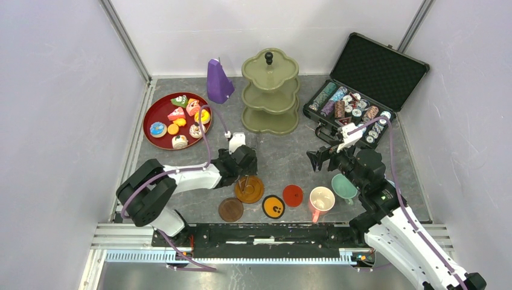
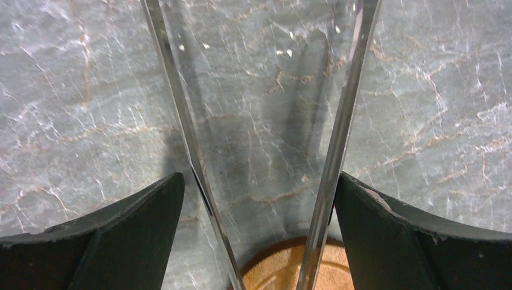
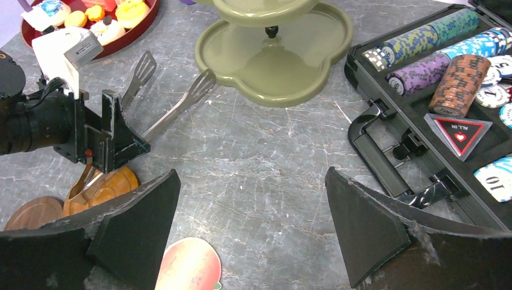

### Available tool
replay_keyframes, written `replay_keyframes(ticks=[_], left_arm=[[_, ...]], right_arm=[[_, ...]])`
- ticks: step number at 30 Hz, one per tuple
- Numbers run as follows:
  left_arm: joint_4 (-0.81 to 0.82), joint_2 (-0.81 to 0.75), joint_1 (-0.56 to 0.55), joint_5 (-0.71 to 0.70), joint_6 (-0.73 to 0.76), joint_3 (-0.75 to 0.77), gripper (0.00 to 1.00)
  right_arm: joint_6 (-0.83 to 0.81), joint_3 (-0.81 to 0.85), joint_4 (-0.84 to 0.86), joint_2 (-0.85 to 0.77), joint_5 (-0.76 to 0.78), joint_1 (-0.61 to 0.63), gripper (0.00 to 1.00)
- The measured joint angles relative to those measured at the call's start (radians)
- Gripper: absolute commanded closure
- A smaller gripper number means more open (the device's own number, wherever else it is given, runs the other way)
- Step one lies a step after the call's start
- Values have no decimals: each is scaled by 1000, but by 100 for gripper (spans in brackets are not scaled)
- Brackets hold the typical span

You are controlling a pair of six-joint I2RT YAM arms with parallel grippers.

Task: Serve the afternoon tea

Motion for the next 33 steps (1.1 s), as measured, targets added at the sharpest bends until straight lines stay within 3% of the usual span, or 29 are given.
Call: replay_keyframes(ticks=[9, 19, 23, 33], left_arm=[[319, 51, -17, -146, 102, -109, 5], [499, 103, -42, -254, 146, -161, 27], [428, 68, -42, -254, 145, -159, 31], [-118, -233, 9, -97, 134, -32, 33]], right_arm=[[3, 0, 2, 9, -44, 0, 1], [18, 0, 4, 28, -59, 0, 1], [24, 0, 9, 30, -58, 0, 1], [21, 0, 13, 16, -35, 0, 1]])
